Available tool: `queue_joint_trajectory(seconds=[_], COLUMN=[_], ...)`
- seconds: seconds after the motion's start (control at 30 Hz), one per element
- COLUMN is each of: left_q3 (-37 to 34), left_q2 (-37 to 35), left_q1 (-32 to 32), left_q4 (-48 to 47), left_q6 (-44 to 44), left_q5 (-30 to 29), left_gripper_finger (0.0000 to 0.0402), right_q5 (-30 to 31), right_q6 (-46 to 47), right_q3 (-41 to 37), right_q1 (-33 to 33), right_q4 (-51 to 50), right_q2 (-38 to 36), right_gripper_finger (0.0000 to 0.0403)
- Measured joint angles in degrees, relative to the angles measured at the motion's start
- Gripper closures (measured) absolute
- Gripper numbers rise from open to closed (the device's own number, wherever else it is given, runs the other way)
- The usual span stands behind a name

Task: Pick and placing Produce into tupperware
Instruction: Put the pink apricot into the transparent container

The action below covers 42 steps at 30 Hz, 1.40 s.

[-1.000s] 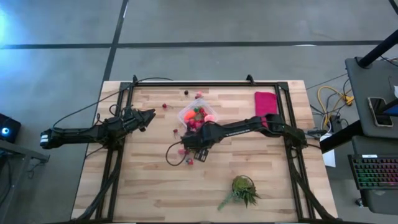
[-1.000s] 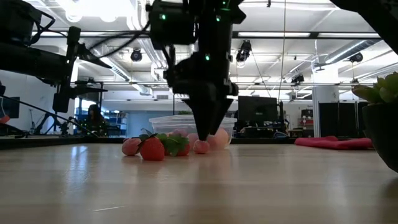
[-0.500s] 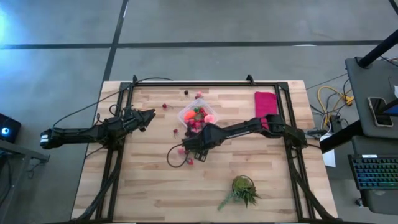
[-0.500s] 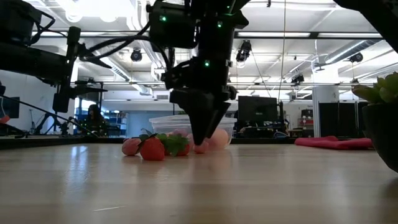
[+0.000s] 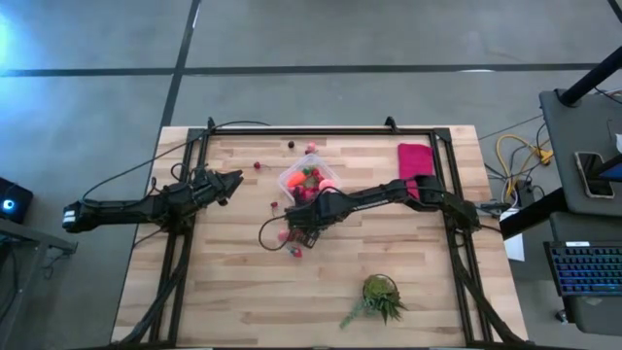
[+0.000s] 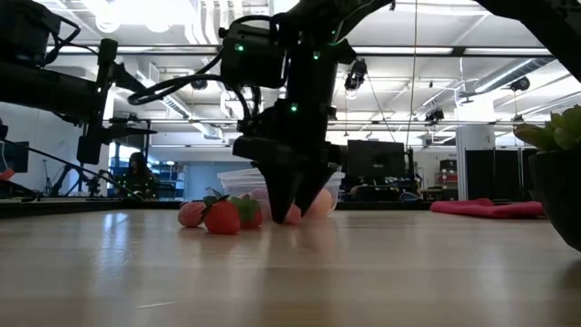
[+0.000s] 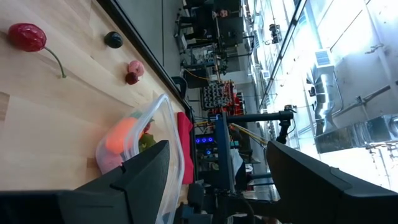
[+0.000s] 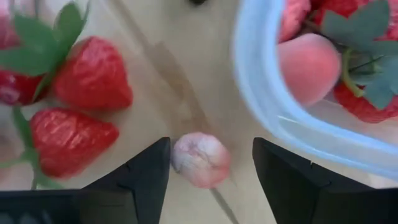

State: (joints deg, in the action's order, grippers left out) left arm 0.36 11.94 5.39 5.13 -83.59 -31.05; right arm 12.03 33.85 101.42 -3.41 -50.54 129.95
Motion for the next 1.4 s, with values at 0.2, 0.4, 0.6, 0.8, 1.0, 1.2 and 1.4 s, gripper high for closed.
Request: queue_joint_trajectory(seconds=[0.2, 0.4, 0.6, 0.8, 1.0, 1.2, 1.4], left_q3=[0.0, 0.0, 0.0, 0.0, 0.0, 0.0, 0.0], left_q2=[0.0, 0.0, 0.0, -0.1, 0.0, 0.0, 0.0], left_q1=[0.0, 0.0, 0.0, 0.0, 0.0, 0.0, 0.0], left_q4=[0.0, 0.0, 0.0, 0.0, 0.0, 0.0, 0.0], left_q6=[0.0, 0.0, 0.0, 0.0, 0.0, 0.0, 0.0], left_q5=[0.0, 0.0, 0.0, 0.0, 0.0, 0.0, 0.0], left_gripper_finger=[0.0146, 0.0146, 0.0146, 0.0146, 0.0146, 0.0146, 0.0146], right_q5=[-2.0, -9.2, -9.5, -9.4, -9.4, -8.9, -8.1], right_q6=[-0.2, 2.8, 4.4, 9.3, 11.7, 12.7, 12.6], right_q3=[1.1, 2.6, 2.7, 2.6, 3.3, 3.3, 3.3], right_q1=[0.7, 2.0, 1.9, 2.3, 2.2, 2.2, 2.2], right_q4=[0.0, 0.0, -2.2, -7.3, -7.5, -6.6, -3.3], right_q2=[0.0, 0.0, 0.0, 0.0, 0.0, 0.0, 0.0], right_gripper_finger=[0.0184, 0.0184, 0.0194, 0.0205, 0.0214, 0.0210, 0.0208])
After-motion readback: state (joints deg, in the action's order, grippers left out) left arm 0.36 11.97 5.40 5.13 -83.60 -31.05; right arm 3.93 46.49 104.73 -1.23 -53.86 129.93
